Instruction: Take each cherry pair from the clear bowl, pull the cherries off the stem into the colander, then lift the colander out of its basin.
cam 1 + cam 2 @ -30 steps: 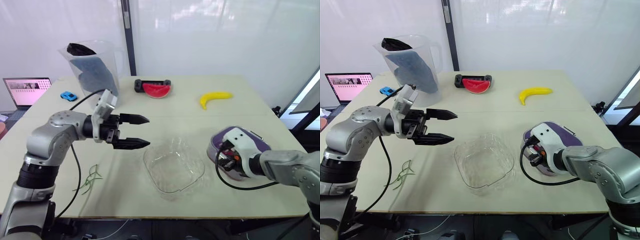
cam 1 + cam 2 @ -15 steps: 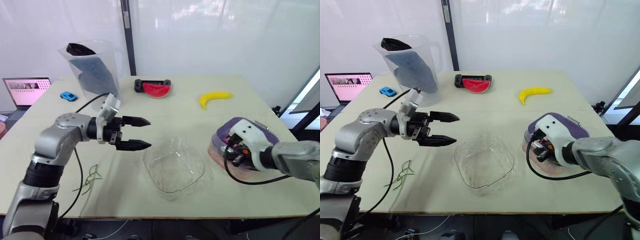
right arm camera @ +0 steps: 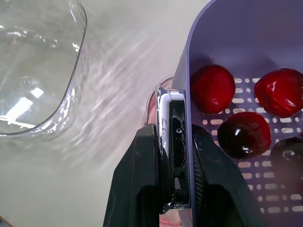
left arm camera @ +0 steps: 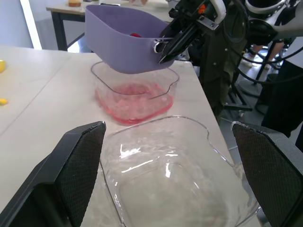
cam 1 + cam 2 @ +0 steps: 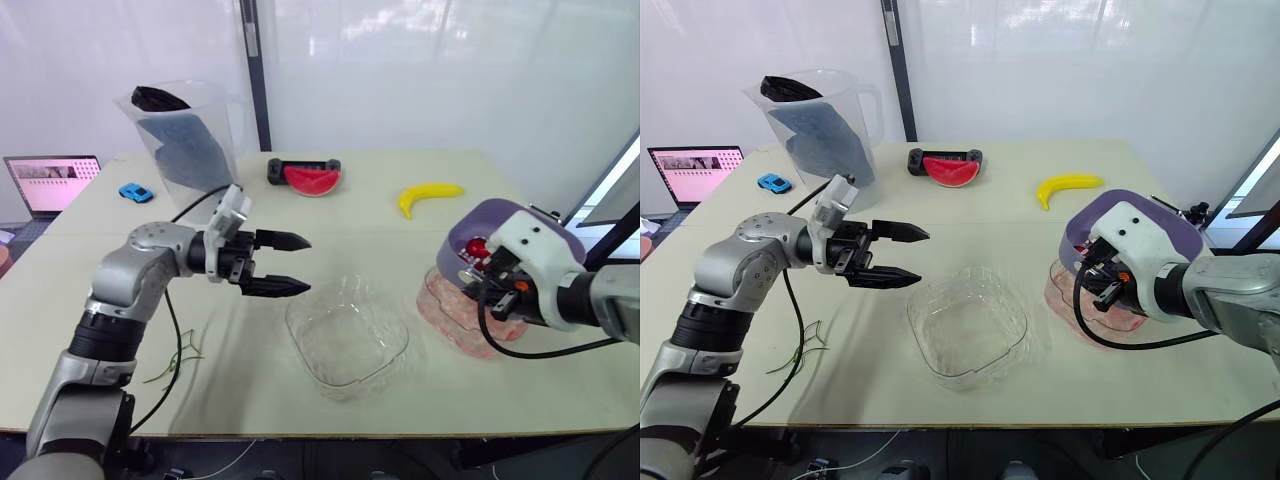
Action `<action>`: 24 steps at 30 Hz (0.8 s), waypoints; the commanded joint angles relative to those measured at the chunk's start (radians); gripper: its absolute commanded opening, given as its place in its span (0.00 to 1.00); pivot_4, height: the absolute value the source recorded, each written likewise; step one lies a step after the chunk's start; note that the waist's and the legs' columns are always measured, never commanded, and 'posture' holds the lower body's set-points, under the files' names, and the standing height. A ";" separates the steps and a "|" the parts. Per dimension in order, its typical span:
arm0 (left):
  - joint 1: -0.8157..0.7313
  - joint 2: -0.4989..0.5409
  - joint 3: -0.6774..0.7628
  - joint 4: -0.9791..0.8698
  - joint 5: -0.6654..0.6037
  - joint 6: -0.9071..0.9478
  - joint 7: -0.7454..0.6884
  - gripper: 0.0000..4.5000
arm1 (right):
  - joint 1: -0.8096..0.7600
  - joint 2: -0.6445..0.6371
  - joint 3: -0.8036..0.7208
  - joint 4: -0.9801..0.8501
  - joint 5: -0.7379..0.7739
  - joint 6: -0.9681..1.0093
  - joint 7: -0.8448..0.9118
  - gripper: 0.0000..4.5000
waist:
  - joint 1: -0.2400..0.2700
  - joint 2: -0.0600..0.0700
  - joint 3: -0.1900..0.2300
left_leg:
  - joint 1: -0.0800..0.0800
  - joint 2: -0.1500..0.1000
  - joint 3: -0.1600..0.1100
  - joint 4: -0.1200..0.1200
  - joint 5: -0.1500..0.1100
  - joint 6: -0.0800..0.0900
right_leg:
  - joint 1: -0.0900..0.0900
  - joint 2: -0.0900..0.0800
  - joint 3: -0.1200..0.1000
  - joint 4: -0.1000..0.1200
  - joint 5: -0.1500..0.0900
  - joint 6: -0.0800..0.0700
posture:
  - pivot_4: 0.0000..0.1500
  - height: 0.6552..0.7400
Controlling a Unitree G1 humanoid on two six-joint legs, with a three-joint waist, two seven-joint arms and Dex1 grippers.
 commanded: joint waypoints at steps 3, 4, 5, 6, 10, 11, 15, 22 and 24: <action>-0.017 0.001 0.002 -0.012 0.009 -0.016 -0.013 1.00 | 0.020 0.008 -0.071 -0.002 -0.004 0.007 -0.011 0.06 | 0.000 0.000 0.000 | 0.000 0.000 0.000 0.000 0.000 0.000 | 0.000 0.000 0.000 0.000 0.000 0.000 | 1.00 1.00; -0.019 0.000 0.001 -0.005 0.013 -0.016 -0.014 1.00 | 0.028 0.012 -0.073 -0.003 -0.008 0.007 -0.008 0.06 | 0.000 0.000 0.000 | 0.000 0.000 0.000 0.000 0.000 0.000 | 0.000 0.000 0.000 0.000 0.000 0.000 | 1.00 1.00; -0.020 0.001 0.001 -0.001 0.017 -0.017 -0.016 1.00 | 0.035 0.013 -0.074 -0.006 -0.010 0.006 -0.005 0.06 | 0.000 0.000 0.000 | 0.000 0.000 0.000 0.000 0.000 0.000 | 0.000 0.000 0.000 0.000 0.000 0.000 | 1.00 1.00; -0.021 0.002 0.001 0.002 0.020 -0.017 -0.018 1.00 | 0.039 0.016 -0.076 -0.006 -0.014 0.003 -0.006 0.06 | 0.000 0.000 0.000 | 0.000 0.000 0.000 0.000 0.000 0.000 | 0.000 0.000 0.000 0.000 0.000 0.000 | 1.00 1.00; -0.020 -0.001 0.006 0.002 0.024 -0.016 -0.022 1.00 | 0.055 0.026 -0.069 -0.007 -0.033 -0.012 -0.016 0.06 | 0.000 0.000 0.000 | 0.000 0.000 0.000 0.000 0.000 0.000 | 0.000 0.000 0.000 0.000 0.000 0.000 | 1.00 1.00; -0.019 -0.001 0.007 0.000 0.024 -0.016 -0.022 1.00 | 0.061 0.026 -0.065 -0.012 -0.033 -0.014 -0.012 0.06 | 0.000 0.000 0.000 | 0.000 0.000 0.000 0.000 0.000 0.000 | 0.000 0.000 0.000 0.000 0.000 0.000 | 1.00 1.00; -0.014 -0.002 0.009 -0.006 0.022 -0.014 -0.019 1.00 | 0.061 0.036 -0.044 -0.013 -0.038 -0.022 -0.012 0.06 | -0.001 0.000 0.000 | 0.000 0.000 0.000 0.000 0.000 0.000 | 0.000 0.000 0.000 0.000 0.000 0.000 | 1.00 1.00; 0.005 0.013 0.020 -0.017 0.016 -0.001 -0.015 1.00 | 0.081 -0.006 -0.008 -0.003 -0.042 -0.054 0.032 0.06 | -0.001 0.000 0.000 | 0.000 0.000 0.000 0.000 0.000 0.000 | 0.000 0.000 0.000 0.000 0.000 0.000 | 1.00 1.00; 0.011 0.018 0.024 -0.021 0.015 -0.001 -0.015 1.00 | 0.087 -0.022 -0.001 -0.009 -0.035 -0.057 0.049 0.06 | -0.001 0.000 0.000 | 0.000 0.000 0.000 0.000 0.000 0.000 | 0.000 0.000 0.000 0.000 0.000 0.000 | 1.00 1.00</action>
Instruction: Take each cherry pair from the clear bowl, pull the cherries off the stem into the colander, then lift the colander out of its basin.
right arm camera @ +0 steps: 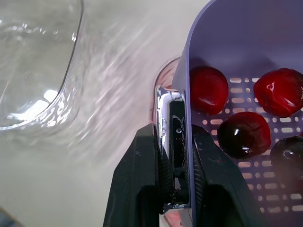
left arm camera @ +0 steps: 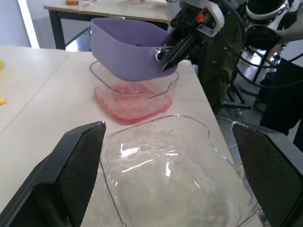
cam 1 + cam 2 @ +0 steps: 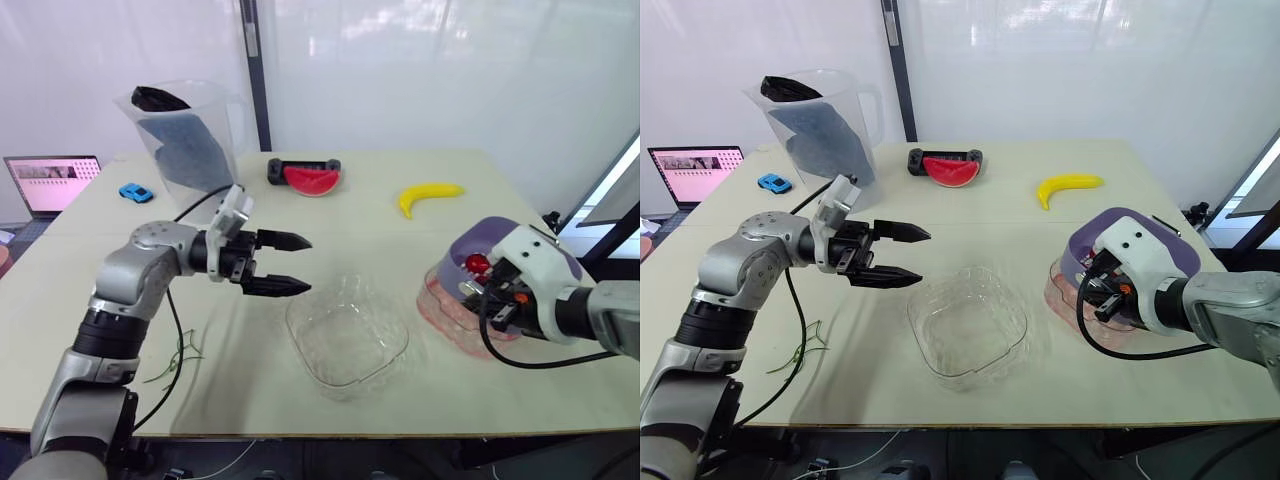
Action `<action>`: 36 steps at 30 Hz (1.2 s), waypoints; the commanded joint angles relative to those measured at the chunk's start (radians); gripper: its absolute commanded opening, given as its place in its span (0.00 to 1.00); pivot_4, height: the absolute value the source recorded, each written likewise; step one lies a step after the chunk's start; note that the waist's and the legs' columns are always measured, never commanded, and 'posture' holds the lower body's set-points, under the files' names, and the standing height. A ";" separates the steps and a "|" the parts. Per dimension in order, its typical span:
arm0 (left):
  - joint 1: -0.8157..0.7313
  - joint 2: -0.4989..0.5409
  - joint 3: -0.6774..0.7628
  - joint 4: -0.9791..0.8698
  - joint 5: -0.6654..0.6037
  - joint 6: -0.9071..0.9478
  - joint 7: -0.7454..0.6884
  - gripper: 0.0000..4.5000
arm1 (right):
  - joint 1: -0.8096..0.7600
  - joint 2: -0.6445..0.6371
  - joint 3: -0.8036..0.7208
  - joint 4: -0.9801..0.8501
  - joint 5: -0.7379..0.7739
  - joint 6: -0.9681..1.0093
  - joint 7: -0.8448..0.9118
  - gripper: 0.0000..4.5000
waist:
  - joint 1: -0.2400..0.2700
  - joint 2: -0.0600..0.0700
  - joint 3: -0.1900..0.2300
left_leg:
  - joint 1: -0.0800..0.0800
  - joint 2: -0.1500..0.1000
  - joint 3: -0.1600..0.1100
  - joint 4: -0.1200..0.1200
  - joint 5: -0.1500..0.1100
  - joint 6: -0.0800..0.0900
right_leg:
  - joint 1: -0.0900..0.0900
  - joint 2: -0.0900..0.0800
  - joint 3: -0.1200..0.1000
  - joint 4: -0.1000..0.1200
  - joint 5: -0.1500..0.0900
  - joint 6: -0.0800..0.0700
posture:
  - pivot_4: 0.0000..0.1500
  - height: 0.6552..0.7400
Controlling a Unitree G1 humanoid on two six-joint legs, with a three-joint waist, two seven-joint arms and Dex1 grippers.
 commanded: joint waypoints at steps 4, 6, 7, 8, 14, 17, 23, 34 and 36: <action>0.021 0.031 0.036 -0.049 -0.010 -0.006 0.013 1.00 | -0.012 -0.040 0.001 -0.012 -0.005 -0.034 0.035 0.06 | 0.000 0.000 0.000 | 0.000 0.000 0.000 0.000 0.000 0.000 | 0.000 0.000 0.000 0.000 0.000 0.000 | 1.00 1.00; 0.034 0.036 0.043 -0.062 -0.011 -0.004 0.025 1.00 | -0.015 -0.056 0.014 -0.008 -0.002 -0.040 0.053 0.06 | 0.000 0.000 0.000 | 0.000 0.000 0.000 0.000 0.000 0.000 | 0.000 0.000 0.000 0.000 0.000 0.000 | 1.00 1.00; 0.040 0.039 0.044 -0.069 -0.012 -0.003 0.029 1.00 | -0.010 -0.073 0.025 -0.012 0.001 -0.050 0.070 0.06 | 0.000 0.000 0.000 | 0.000 0.000 0.000 0.000 0.000 0.000 | 0.000 0.000 0.000 0.000 0.000 0.000 | 1.00 1.00; 0.046 0.043 0.046 -0.075 -0.014 -0.002 0.030 1.00 | -0.007 -0.083 0.031 -0.018 0.006 -0.054 0.081 0.06 | 0.000 0.000 0.000 | 0.000 0.000 0.000 0.000 0.000 0.000 | 0.000 0.000 0.000 0.000 0.000 0.000 | 1.00 1.00; 0.091 0.065 0.094 -0.125 -0.040 0.023 0.079 1.00 | -0.074 -0.120 0.098 0.043 -0.025 -0.126 0.114 0.06 | -0.001 0.000 0.000 | 0.000 0.001 0.000 0.000 0.000 0.000 | 0.000 0.000 0.000 0.000 0.000 0.000 | 1.00 1.00; 0.142 0.075 0.137 -0.159 -0.048 0.027 0.126 1.00 | -0.161 -0.178 0.182 0.112 -0.074 -0.216 0.166 0.06 | -0.003 0.001 0.000 | 0.000 0.001 0.000 0.000 0.000 0.000 | -0.001 0.000 0.001 0.000 0.000 0.000 | 1.00 1.00; 0.365 0.106 0.279 -0.304 -0.071 0.034 0.257 1.00 | -0.534 -0.115 0.594 0.370 -0.305 -0.519 0.467 0.06 | -0.017 0.003 0.000 | 0.001 0.001 0.002 -0.002 0.000 0.000 | -0.002 0.000 0.003 0.000 0.000 0.000 | 1.00 1.00; 0.709 0.128 0.508 -0.627 -0.190 0.126 0.476 1.00 | -0.830 0.296 0.926 1.070 -0.732 -1.050 0.796 0.06 | -0.003 0.002 0.000 | -0.001 0.001 0.001 -0.001 0.002 -0.003 | -0.004 -0.003 0.002 0.000 0.000 0.000 | 1.00 1.00; 0.752 0.131 0.538 -0.665 -0.206 0.137 0.505 1.00 | -0.816 0.344 0.936 1.157 -0.776 -1.134 0.815 0.06 | -0.001 0.002 0.000 | -0.002 0.000 0.000 -0.001 0.003 -0.005 | -0.004 -0.003 0.001 0.000 0.000 0.000 | 1.00 1.00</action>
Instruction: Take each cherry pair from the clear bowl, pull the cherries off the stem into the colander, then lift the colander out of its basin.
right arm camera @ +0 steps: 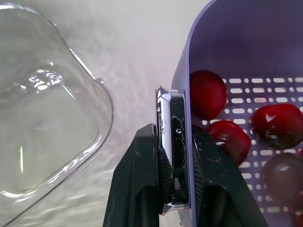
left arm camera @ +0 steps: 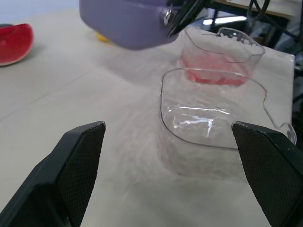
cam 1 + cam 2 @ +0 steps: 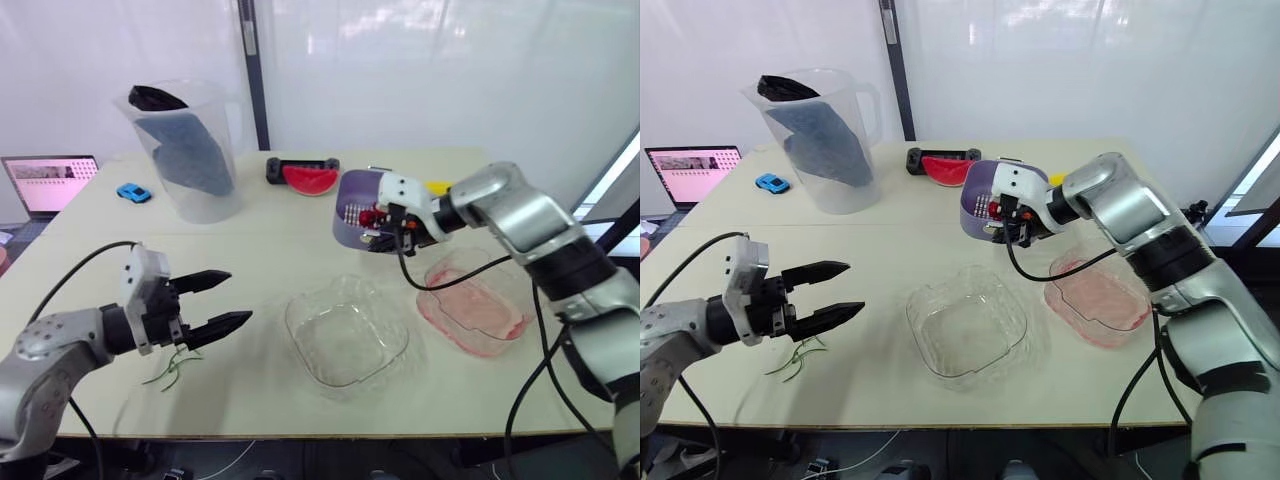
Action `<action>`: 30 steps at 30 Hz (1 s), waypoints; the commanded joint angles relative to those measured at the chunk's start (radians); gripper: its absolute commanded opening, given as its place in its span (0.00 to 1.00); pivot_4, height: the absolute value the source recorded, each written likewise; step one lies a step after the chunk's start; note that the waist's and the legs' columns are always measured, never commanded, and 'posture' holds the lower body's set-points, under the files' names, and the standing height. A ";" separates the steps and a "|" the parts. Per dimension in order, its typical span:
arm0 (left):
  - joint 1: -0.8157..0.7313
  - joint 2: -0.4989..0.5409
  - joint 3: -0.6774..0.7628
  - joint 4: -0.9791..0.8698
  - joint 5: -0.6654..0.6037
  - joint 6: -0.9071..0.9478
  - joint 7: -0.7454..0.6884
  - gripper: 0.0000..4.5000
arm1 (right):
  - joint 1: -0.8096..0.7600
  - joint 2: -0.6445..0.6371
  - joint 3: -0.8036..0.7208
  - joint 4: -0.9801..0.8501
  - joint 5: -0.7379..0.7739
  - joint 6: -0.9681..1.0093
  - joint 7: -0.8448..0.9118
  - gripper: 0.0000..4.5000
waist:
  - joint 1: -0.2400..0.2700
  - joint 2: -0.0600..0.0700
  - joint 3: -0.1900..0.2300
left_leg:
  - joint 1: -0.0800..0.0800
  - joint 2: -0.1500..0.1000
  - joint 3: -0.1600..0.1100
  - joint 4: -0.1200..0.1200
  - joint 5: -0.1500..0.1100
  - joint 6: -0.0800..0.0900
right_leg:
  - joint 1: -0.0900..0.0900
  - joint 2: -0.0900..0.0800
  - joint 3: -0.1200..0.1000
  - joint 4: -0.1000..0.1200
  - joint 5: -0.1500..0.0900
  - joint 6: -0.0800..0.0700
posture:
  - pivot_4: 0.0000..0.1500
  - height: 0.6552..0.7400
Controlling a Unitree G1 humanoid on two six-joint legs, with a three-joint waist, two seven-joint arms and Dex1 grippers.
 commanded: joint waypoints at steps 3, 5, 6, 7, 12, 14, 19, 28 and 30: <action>0.074 0.027 0.092 -0.112 -0.059 0.020 0.073 1.00 | 0.004 0.096 -0.019 0.199 -0.107 -0.199 0.051 0.06 | 0.000 0.000 0.000 | 0.000 0.000 0.000 0.000 0.000 -0.001 | 0.000 0.000 0.000 0.000 0.000 0.000 | 1.00 1.00; 0.085 0.033 0.107 -0.123 -0.075 0.023 0.091 1.00 | 0.006 0.124 -0.030 0.253 -0.130 -0.231 0.056 0.06 | -0.003 0.000 0.000 | 0.000 0.000 0.000 0.000 0.001 -0.001 | 0.000 0.000 0.000 0.000 0.000 0.000 | 1.00 1.00; 0.089 0.037 0.113 -0.127 -0.081 0.023 0.097 1.00 | 0.006 0.133 -0.034 0.276 -0.144 -0.250 0.056 0.06 | -0.004 0.000 0.000 | 0.000 0.000 0.000 0.000 0.001 -0.001 | 0.000 0.000 0.000 0.000 0.000 0.000 | 1.00 1.00; 0.094 0.042 0.118 -0.131 -0.087 0.023 0.103 1.00 | 0.004 0.144 -0.040 0.300 -0.155 -0.261 0.057 0.06 | -0.005 0.000 0.000 | 0.000 0.000 0.000 -0.001 0.001 -0.002 | 0.000 0.000 0.000 0.000 0.000 0.000 | 1.00 1.00; 0.106 0.055 0.122 -0.131 -0.103 0.017 0.119 1.00 | -0.008 0.181 -0.051 0.431 -0.226 -0.324 0.052 0.06 | -0.004 0.000 0.000 | 0.000 0.000 0.000 -0.001 0.002 -0.003 | -0.001 0.001 0.000 0.001 0.000 0.000 | 1.00 1.00; 0.101 0.057 0.113 -0.125 -0.101 0.012 0.120 1.00 | -0.016 0.193 -0.062 0.476 -0.246 -0.346 0.047 0.29 | -0.005 0.000 0.000 | 0.000 0.000 0.000 -0.001 0.002 -0.003 | -0.001 0.001 0.000 0.001 0.000 0.000 | 1.00 1.00; 0.058 0.069 0.083 -0.087 -0.092 0.000 0.108 1.00 | -0.051 0.195 -0.112 0.503 -0.262 -0.360 0.061 0.77 | -0.005 0.000 0.000 | 0.000 0.000 0.000 -0.001 0.002 -0.004 | -0.001 0.001 0.000 0.001 0.000 0.000 | 1.00 1.00; -0.045 0.076 0.018 -0.004 -0.075 0.000 0.123 1.00 | -0.084 0.042 -0.319 0.294 -0.142 -0.196 0.183 0.99 | -0.001 0.000 0.000 | 0.000 -0.001 0.000 -0.001 0.002 -0.003 | -0.001 0.000 0.000 0.001 0.000 0.000 | 1.00 1.00; -0.061 0.084 -0.001 0.017 -0.067 0.007 0.120 1.00 | -0.026 -0.049 -0.401 0.155 -0.063 -0.124 0.245 0.99 | 0.003 0.001 0.000 | -0.001 -0.001 0.000 -0.001 0.001 -0.001 | -0.001 0.000 0.000 0.001 0.000 0.000 | 1.00 1.00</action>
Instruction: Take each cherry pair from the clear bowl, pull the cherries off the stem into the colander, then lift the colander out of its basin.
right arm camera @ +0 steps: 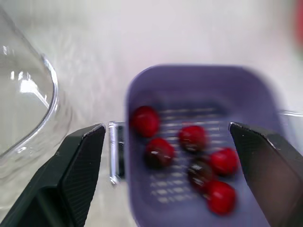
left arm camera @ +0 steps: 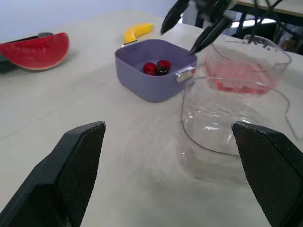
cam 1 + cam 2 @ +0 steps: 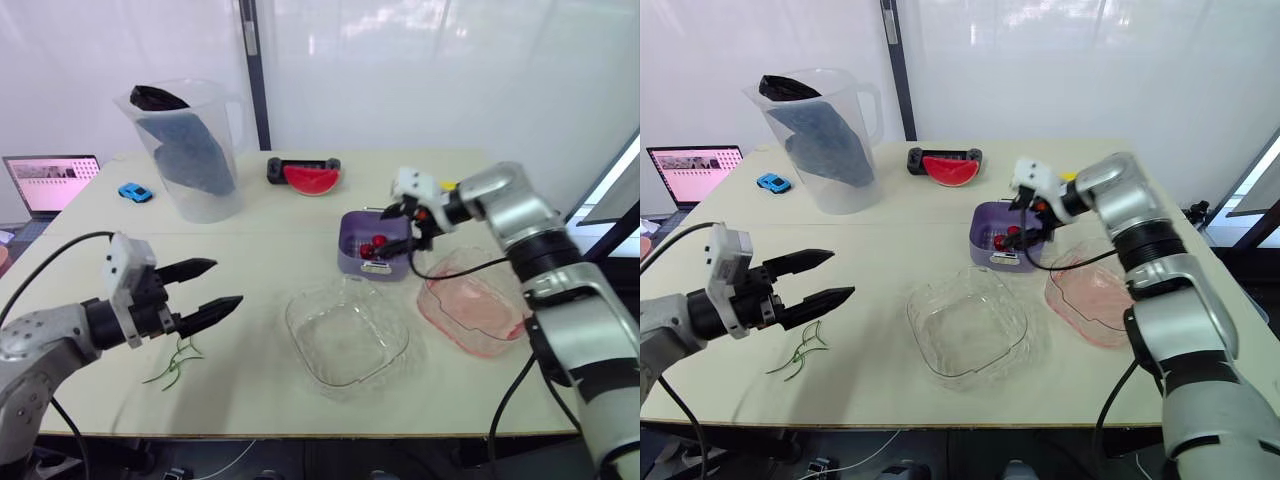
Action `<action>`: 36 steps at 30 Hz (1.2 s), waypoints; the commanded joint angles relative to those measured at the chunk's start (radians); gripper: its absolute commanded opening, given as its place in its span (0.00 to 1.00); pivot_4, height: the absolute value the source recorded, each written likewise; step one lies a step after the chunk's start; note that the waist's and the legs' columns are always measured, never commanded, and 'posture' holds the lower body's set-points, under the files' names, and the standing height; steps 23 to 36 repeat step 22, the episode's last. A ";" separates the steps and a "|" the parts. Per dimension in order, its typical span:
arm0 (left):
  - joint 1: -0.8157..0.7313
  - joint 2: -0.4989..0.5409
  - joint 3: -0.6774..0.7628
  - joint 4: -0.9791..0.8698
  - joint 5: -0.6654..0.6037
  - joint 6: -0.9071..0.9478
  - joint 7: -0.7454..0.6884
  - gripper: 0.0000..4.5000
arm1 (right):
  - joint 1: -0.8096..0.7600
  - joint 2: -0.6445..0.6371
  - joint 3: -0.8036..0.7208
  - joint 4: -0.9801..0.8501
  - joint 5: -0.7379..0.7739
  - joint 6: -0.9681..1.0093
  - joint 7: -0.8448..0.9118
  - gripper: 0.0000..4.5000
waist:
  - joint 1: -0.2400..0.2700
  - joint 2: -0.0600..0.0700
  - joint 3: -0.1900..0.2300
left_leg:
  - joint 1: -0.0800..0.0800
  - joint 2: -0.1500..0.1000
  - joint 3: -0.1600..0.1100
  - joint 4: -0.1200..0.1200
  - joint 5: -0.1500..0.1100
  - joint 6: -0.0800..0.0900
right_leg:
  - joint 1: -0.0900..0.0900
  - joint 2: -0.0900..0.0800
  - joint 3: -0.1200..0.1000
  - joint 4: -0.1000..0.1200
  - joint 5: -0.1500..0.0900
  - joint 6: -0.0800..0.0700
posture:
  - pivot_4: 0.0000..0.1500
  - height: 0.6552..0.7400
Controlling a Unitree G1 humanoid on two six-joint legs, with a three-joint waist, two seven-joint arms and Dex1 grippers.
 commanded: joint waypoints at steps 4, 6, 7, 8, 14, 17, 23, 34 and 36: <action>-0.034 0.038 -0.049 0.038 0.074 -0.037 0.018 1.00 | 0.210 -0.222 -0.307 -0.399 0.214 0.111 0.048 0.99 | 0.005 -0.001 0.000 | 0.000 0.000 0.000 0.000 -0.001 0.002 | 0.001 0.000 -0.001 -0.002 0.000 0.000 | 1.00 1.00; -0.039 0.043 -0.061 0.053 0.112 -0.053 0.027 1.00 | 0.295 -0.254 -0.375 -0.473 0.239 0.100 0.012 0.99 | 0.001 0.000 0.000 | 0.001 0.000 0.000 0.000 -0.002 0.003 | 0.003 0.000 -0.001 -0.002 0.000 0.000 | 1.00 1.00; -0.042 0.045 -0.062 0.072 0.128 -0.068 0.021 1.00 | 0.341 -0.264 -0.429 -0.503 0.255 0.120 -0.027 0.99 | -0.003 0.000 0.000 | 0.001 0.000 0.001 0.000 -0.002 0.003 | 0.002 0.000 0.000 -0.001 0.000 0.000 | 1.00 1.00; -0.046 0.046 -0.056 0.100 0.137 -0.086 0.005 1.00 | 0.401 -0.274 -0.498 -0.518 0.263 0.124 -0.077 0.99 | -0.003 0.000 0.000 | 0.002 0.000 0.002 0.000 -0.001 0.002 | 0.002 0.000 0.001 0.000 0.000 0.000 | 1.00 1.00; -0.050 0.100 -0.069 0.197 0.173 -0.132 -0.094 1.00 | 0.749 -0.296 -0.759 -0.569 0.289 0.070 -0.199 0.99 | 0.001 0.000 0.000 | 0.003 0.000 0.004 0.000 -0.002 0.003 | 0.002 0.001 0.001 0.001 0.000 0.000 | 1.00 1.00; -0.059 0.108 -0.075 0.205 0.168 -0.123 -0.109 1.00 | 0.871 -0.304 -0.811 -0.537 0.279 0.014 -0.223 0.99 | 0.001 0.000 0.000 | 0.003 0.001 0.004 0.000 -0.002 0.003 | 0.004 0.000 0.001 0.001 0.000 0.000 | 1.00 1.00; -0.073 0.111 -0.068 0.250 0.134 -0.064 -0.131 1.00 | 0.962 -0.284 -0.851 -0.489 0.292 -0.065 -0.278 0.99 | -0.003 0.000 0.000 | 0.006 0.001 0.008 0.000 -0.002 0.003 | 0.005 0.001 0.002 0.001 0.000 0.000 | 1.00 1.00; -0.073 0.111 -0.068 0.250 0.134 -0.064 -0.131 1.00 | 0.962 -0.284 -0.851 -0.489 0.292 -0.065 -0.278 0.99 | -0.003 0.000 0.000 | 0.006 0.001 0.008 0.000 -0.002 0.003 | 0.005 0.001 0.002 0.001 0.000 0.000 | 1.00 1.00; -0.073 0.111 -0.068 0.250 0.134 -0.064 -0.131 1.00 | 0.962 -0.284 -0.851 -0.489 0.292 -0.065 -0.278 0.99 | -0.003 0.000 0.000 | 0.006 0.001 0.008 0.000 -0.002 0.003 | 0.005 0.001 0.002 0.001 0.000 0.000 | 1.00 1.00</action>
